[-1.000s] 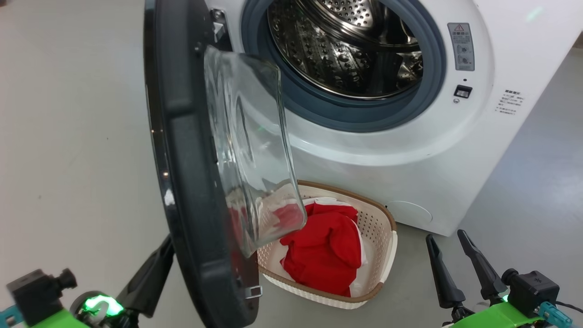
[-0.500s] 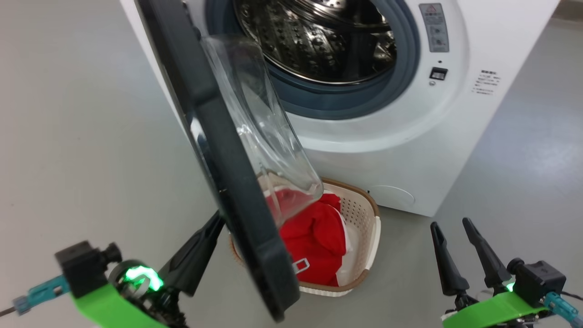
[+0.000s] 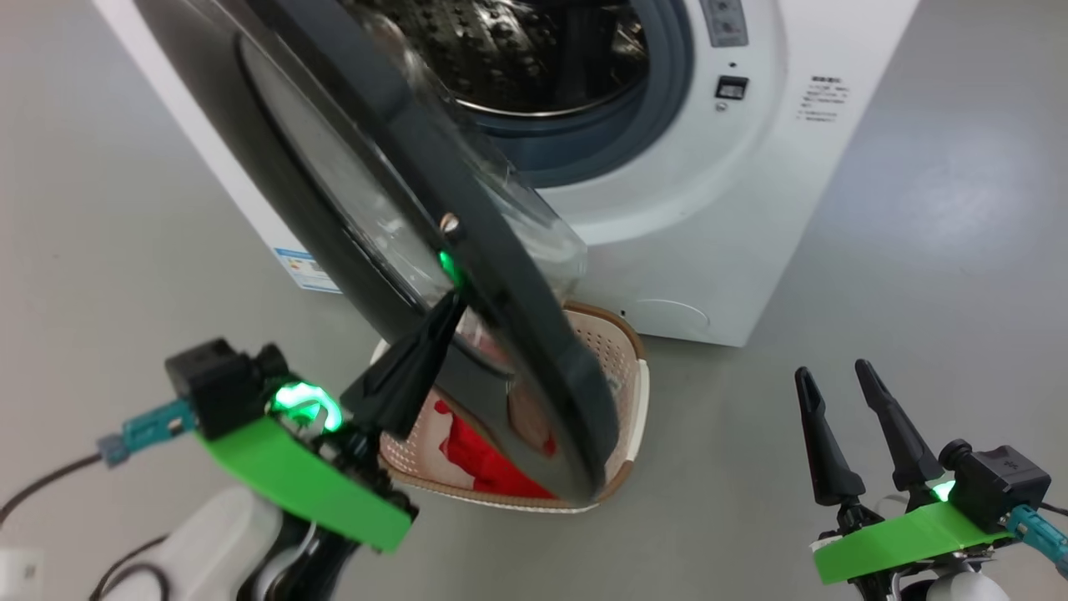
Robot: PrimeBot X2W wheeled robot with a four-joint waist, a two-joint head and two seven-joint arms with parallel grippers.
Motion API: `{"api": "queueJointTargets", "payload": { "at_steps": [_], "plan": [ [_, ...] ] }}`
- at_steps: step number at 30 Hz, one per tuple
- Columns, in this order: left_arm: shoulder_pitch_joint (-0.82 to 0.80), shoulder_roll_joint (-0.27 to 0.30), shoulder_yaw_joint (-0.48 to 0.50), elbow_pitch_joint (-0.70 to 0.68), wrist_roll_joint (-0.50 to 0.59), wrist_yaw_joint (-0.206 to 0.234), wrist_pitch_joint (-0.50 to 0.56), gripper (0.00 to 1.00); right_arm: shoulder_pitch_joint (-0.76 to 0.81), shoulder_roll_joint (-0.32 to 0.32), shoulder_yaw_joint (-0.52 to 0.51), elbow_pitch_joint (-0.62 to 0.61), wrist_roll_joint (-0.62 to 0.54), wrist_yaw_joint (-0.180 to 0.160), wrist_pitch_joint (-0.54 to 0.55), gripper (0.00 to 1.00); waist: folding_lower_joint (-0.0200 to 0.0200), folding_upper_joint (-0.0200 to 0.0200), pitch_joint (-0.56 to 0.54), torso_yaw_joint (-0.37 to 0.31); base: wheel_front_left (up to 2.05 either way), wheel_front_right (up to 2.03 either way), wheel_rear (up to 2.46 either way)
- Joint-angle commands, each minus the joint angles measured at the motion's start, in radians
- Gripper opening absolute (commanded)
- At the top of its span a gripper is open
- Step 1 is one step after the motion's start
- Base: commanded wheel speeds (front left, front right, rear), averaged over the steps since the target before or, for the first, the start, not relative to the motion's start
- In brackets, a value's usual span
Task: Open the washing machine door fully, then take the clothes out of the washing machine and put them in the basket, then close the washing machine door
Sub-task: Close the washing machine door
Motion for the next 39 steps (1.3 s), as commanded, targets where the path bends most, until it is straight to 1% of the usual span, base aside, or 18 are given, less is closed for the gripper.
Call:
{"api": "queueJointTargets", "payload": {
  "at_steps": [1,11,19,27,31,39],
  "plan": [
    [-0.066,0.011,0.03,-0.004,0.008,-0.007,-0.005,0.0,-0.032,-0.001,0.015,-0.03,-0.007,0.007,-0.006,1.0,0.0,0.0,0.028,-0.032,0.0,0.0,0.0],
    [-0.239,-0.054,0.046,0.136,0.012,-0.007,-0.005,0.0,-0.077,0.004,0.01,-0.037,-0.007,0.007,-0.006,1.0,0.0,0.0,0.099,-0.096,0.0,0.0,0.0],
    [-0.359,-0.095,0.074,0.252,0.053,-0.007,-0.005,0.0,-0.118,0.006,0.008,-0.043,0.0,0.007,-0.006,1.0,0.0,0.0,0.144,-0.158,0.0,0.0,0.0],
    [-0.445,-0.105,0.095,0.335,0.084,-0.007,-0.005,0.0,-0.137,0.006,0.017,-0.046,0.038,0.007,-0.006,1.0,0.0,0.0,0.169,-0.23,0.0,0.0,0.0],
    [-0.478,-0.102,0.102,0.368,0.107,-0.007,-0.005,0.0,-0.139,0.006,0.022,-0.046,0.051,0.007,-0.006,1.0,0.0,0.0,0.171,-0.261,0.0,0.0,0.0],
    [-0.497,-0.096,0.119,0.399,0.112,-0.007,-0.005,0.0,-0.136,0.006,0.02,-0.048,0.061,0.007,-0.006,1.0,0.0,0.0,0.171,-0.285,0.0,0.0,0.0]
  ]
}}
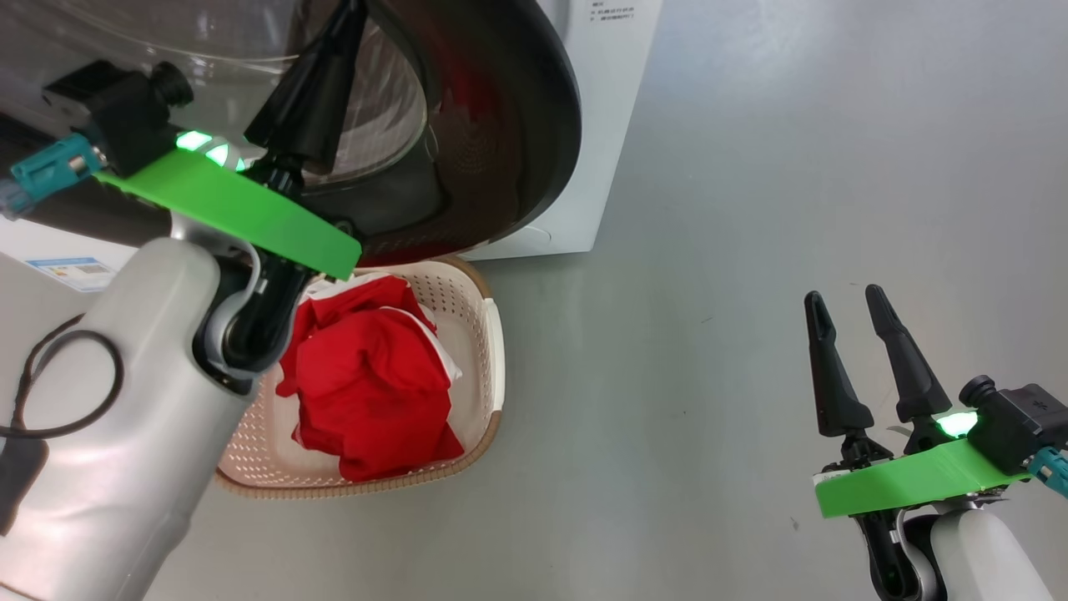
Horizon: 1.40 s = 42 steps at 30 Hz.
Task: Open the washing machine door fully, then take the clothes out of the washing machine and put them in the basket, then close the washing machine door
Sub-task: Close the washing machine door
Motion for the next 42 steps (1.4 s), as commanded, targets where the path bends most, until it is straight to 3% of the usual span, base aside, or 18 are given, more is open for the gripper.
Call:
{"api": "queueJointTargets", "payload": {
  "at_steps": [1,11,25,32,40,42],
  "plan": [
    [-0.031,0.032,0.039,-0.017,0.015,-0.007,-0.005,0.0,-0.016,0.002,0.026,-0.029,0.011,0.007,-0.006,1.0,0.0,0.0,-0.001,-0.002,0.0,0.0,0.0],
    [0.078,0.027,0.058,-0.016,0.04,-0.007,-0.005,0.0,0.013,0.002,0.014,-0.02,-0.007,0.007,-0.006,1.0,0.0,0.0,-0.058,0.025,0.0,0.0,0.0],
    [0.387,0.0,0.208,-0.043,0.158,-0.007,-0.005,0.01,0.093,0.002,0.001,-0.013,-0.043,0.007,-0.006,1.0,0.0,0.0,-0.16,0.067,0.0,0.0,0.0],
    [0.554,-0.027,0.314,-0.081,0.252,-0.007,-0.005,0.31,0.124,0.002,-0.01,-0.014,-0.058,0.007,-0.006,1.0,0.0,0.0,-0.191,0.07,0.0,0.0,0.0],
    [0.697,-0.037,0.401,-0.131,0.358,-0.007,-0.005,0.48,0.165,-0.002,-0.023,-0.011,-0.065,0.007,-0.006,1.0,0.0,0.0,-0.221,0.062,0.0,0.0,0.0],
    [0.732,-0.04,0.421,-0.146,0.398,-0.007,-0.005,0.62,0.175,-0.002,-0.027,-0.011,-0.065,0.007,-0.006,1.0,0.0,0.0,-0.226,0.059,0.0,0.0,0.0]
  ]
}}
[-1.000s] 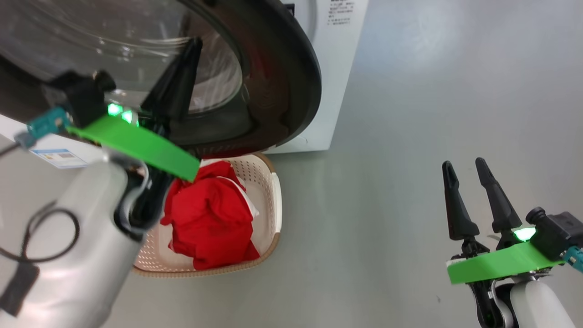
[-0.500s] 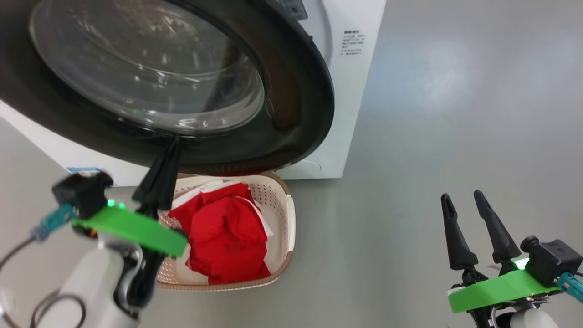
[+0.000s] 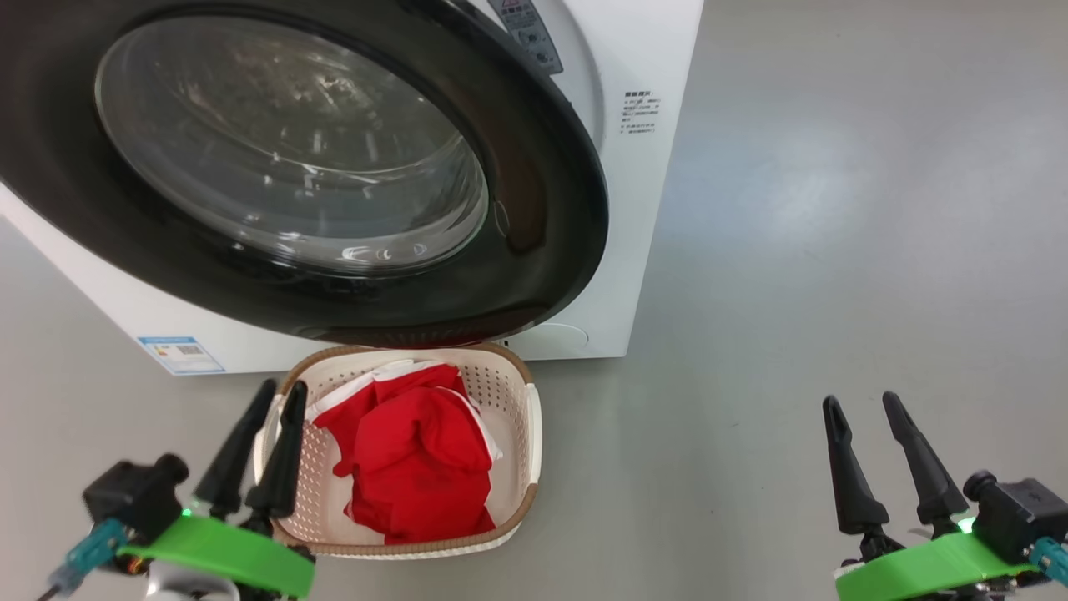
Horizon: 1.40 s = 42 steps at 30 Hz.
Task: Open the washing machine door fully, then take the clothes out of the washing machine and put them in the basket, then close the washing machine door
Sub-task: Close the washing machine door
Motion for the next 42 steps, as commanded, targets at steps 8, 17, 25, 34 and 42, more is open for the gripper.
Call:
{"api": "queueJointTargets", "payload": {
  "at_steps": [8,17,25,34,42],
  "plan": [
    [0.117,-0.024,0.164,-0.095,0.127,-0.006,-0.005,1.0,0.029,-0.006,0.006,-0.021,-0.013,0.007,-0.006,1.0,0.0,0.0,-0.023,-0.023,0.0,0.0,0.0],
    [0.215,-0.06,0.269,-0.145,0.216,-0.006,-0.005,1.0,0.062,-0.005,-0.009,-0.026,-0.013,0.007,-0.006,1.0,0.0,0.0,-0.049,-0.039,0.0,0.0,0.0],
    [0.274,-0.076,0.32,-0.182,0.261,-0.006,-0.005,1.0,0.081,-0.005,-0.019,-0.033,-0.013,0.007,-0.006,1.0,0.0,0.0,-0.061,-0.049,0.0,0.0,0.0],
    [0.303,-0.104,0.345,-0.19,0.29,-0.006,-0.005,1.0,0.087,-0.004,-0.028,-0.034,-0.012,0.007,-0.006,1.0,0.0,0.0,-0.058,-0.05,0.0,0.0,0.0],
    [0.306,-0.113,0.343,-0.201,0.295,-0.006,-0.005,1.0,0.085,-0.003,-0.032,-0.037,-0.013,0.007,-0.006,1.0,0.0,0.0,-0.059,-0.045,0.0,0.0,0.0]
  ]
}}
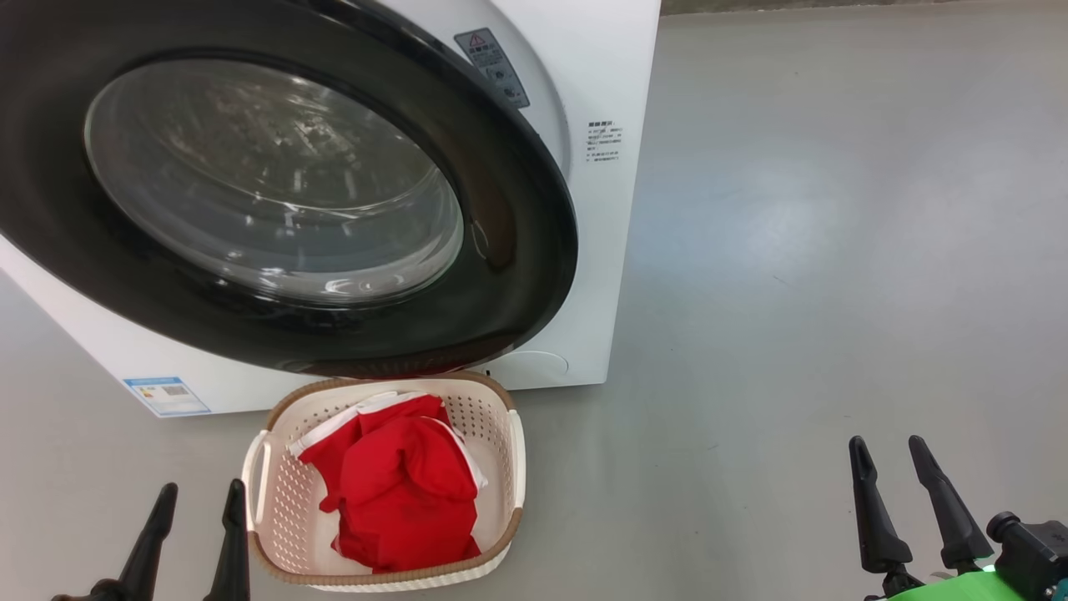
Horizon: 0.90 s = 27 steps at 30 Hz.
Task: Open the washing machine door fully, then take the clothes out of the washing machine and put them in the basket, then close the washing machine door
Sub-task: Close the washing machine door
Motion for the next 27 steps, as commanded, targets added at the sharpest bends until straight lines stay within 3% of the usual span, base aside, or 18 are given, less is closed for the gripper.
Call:
{"api": "queueJointTargets", "payload": {
  "at_steps": [1,4,5,6,7,8,27],
  "plan": [
    [-0.006,0.007,0.037,-0.028,0.011,-0.006,-0.005,1.0,-0.008,-0.015,0.018,-0.029,-0.013,0.007,-0.006,1.0,0.0,0.0,0.0,0.001,0.0,0.0,0.0],
    [-0.007,0.005,0.032,-0.03,0.014,-0.006,-0.005,1.0,-0.007,-0.015,0.018,-0.03,-0.012,0.007,-0.006,1.0,0.0,0.0,-0.001,0.008,0.0,0.0,0.0],
    [-0.008,0.003,0.031,-0.031,0.014,-0.006,-0.005,1.0,-0.008,-0.015,0.019,-0.03,-0.011,0.007,-0.006,0.79,0.0,0.0,-0.002,0.011,0.0,0.0,0.0],
    [-0.01,0.001,0.028,-0.031,0.015,-0.006,-0.005,1.0,-0.008,-0.015,0.019,-0.031,-0.011,0.007,-0.006,0.46,0.0,0.0,-0.002,0.017,0.0,0.0,0.0],
    [-0.011,0.0,0.025,-0.032,0.015,-0.006,-0.005,1.0,-0.008,-0.014,0.022,-0.031,-0.01,0.007,-0.006,0.29,0.0,0.0,-0.002,0.022,0.0,0.0,0.0],
    [-0.012,-0.003,0.021,-0.032,0.016,-0.006,-0.005,1.0,-0.01,-0.014,0.025,-0.032,-0.008,0.007,-0.006,0.0,0.0,0.0,-0.002,0.029,0.0,0.0,0.0],
    [-0.042,-0.067,-0.058,-0.027,0.012,-0.006,-0.005,1.0,-0.287,-0.016,0.194,0.047,0.018,0.007,-0.006,0.0,0.0,0.0,0.015,0.255,0.0,0.0,0.0]
  ]
}}
